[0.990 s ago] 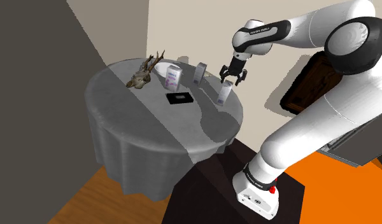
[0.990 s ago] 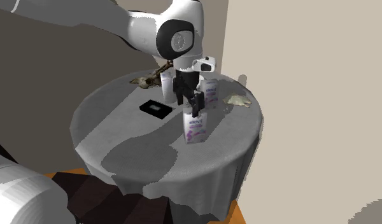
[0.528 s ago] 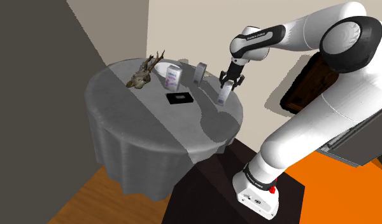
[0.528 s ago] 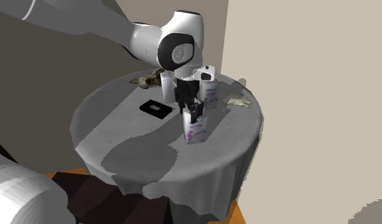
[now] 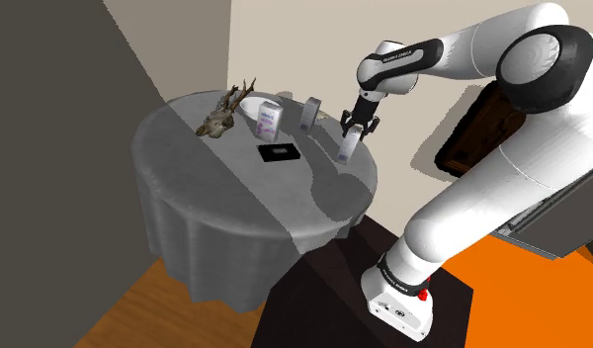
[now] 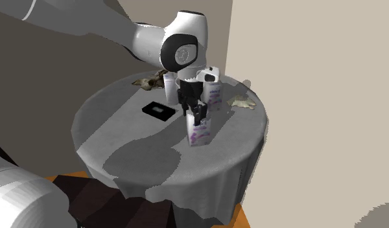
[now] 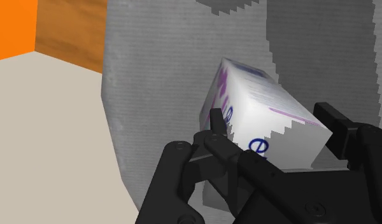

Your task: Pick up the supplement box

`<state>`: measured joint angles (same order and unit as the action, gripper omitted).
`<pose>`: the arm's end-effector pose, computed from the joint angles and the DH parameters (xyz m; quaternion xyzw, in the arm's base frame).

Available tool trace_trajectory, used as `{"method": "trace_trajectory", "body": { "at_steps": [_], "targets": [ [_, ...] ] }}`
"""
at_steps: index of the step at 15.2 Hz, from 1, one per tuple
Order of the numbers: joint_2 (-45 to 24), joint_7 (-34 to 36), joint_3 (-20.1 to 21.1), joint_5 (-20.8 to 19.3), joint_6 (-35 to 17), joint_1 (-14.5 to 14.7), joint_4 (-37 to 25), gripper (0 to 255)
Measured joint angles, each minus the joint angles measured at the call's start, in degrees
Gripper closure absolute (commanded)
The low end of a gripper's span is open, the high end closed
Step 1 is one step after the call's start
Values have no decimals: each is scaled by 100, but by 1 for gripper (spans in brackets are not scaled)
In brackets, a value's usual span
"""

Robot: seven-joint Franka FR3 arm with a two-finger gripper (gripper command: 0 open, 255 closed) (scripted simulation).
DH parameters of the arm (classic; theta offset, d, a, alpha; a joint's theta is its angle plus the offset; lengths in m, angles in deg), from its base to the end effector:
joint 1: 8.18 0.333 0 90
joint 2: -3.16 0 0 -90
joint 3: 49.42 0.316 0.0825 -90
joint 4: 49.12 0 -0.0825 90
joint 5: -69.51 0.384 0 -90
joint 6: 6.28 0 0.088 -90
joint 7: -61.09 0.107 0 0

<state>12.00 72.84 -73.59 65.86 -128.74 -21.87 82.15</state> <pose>0.3840 -0.3052 0.4079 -0.9158 0.4016 0.0047 0.0059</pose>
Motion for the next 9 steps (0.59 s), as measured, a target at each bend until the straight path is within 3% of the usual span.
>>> {"method": "trace_trajectory", "body": {
  "at_steps": [9],
  "targets": [
    [222,64,50,-72,556,-1,-342,255]
  ]
}}
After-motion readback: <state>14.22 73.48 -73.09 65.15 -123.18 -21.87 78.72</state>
